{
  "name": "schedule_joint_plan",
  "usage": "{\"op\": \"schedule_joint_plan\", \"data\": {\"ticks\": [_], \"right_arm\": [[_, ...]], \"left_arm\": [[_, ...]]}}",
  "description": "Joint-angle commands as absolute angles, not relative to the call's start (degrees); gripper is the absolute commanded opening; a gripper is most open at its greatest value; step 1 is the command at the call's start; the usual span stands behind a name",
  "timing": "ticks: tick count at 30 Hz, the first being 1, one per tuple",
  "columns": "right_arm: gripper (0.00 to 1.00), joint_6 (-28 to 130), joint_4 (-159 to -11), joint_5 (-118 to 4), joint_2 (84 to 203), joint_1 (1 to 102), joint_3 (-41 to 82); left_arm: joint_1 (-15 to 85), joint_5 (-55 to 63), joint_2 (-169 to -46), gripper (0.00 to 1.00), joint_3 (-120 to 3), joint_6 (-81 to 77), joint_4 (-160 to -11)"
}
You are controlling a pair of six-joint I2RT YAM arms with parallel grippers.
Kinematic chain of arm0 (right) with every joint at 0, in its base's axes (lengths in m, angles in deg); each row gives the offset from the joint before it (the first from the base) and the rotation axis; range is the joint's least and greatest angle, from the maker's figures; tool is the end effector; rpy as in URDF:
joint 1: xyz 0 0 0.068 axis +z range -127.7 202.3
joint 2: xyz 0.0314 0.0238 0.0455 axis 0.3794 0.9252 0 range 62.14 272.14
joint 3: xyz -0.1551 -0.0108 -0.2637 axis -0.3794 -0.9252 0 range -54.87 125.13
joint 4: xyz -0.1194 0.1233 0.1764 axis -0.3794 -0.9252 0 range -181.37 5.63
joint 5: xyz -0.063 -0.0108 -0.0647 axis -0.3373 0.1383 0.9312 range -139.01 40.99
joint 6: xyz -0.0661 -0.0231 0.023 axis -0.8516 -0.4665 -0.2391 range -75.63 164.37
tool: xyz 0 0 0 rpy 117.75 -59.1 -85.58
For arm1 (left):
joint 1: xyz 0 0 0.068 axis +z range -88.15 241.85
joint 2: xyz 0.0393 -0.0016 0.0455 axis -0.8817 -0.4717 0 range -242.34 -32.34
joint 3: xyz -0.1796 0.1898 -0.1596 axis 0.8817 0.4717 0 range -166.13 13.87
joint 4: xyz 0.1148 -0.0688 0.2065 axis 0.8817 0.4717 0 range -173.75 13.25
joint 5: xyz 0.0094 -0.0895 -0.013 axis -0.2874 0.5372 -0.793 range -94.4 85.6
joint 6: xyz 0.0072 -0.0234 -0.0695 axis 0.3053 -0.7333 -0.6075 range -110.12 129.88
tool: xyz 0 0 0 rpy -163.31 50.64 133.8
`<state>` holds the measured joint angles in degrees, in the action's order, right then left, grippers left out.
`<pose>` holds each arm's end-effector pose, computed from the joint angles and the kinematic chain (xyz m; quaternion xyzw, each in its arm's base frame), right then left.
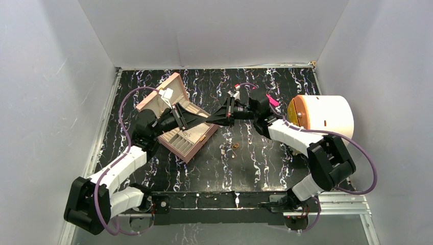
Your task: Organize the mixed jewelry
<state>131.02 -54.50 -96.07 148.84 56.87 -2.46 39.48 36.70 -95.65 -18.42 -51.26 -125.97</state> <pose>0.2553 0.2307 0.3231 0.0516 0.7236 0.6864 0.0503 0.1980 -0.1254 0.3371 0.0586 0.6507 -0.6481 0.3914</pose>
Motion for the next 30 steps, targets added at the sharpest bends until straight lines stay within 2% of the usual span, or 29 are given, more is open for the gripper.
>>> {"op": "schedule_joint_plan", "data": {"ticks": [1,6,11,22,30], "right_arm": [[0.00,131.2,-50.9,-97.4,149.3,56.8,0.1],[0.00,131.7,-50.0,-97.3,149.5,56.7,0.2],[0.00,132.3,-49.3,-97.4,149.7,56.8,0.4],[0.00,133.4,-48.1,-97.4,150.0,56.7,0.1],[0.00,133.4,-48.3,-97.3,150.4,56.7,-0.3]], "left_arm": [[39.3,38.2,-95.8,0.29,-18.7,-50.9,-128.4],[39.3,38.2,-96.1,0.27,-18.4,-50.6,-128.3],[39.2,38.2,-96.1,0.31,-18.1,-50.2,-128.4],[39.2,38.4,-96.1,0.29,-17.5,-49.4,-128.4],[39.3,37.7,-95.8,0.19,-17.7,-49.4,-128.4]]}}
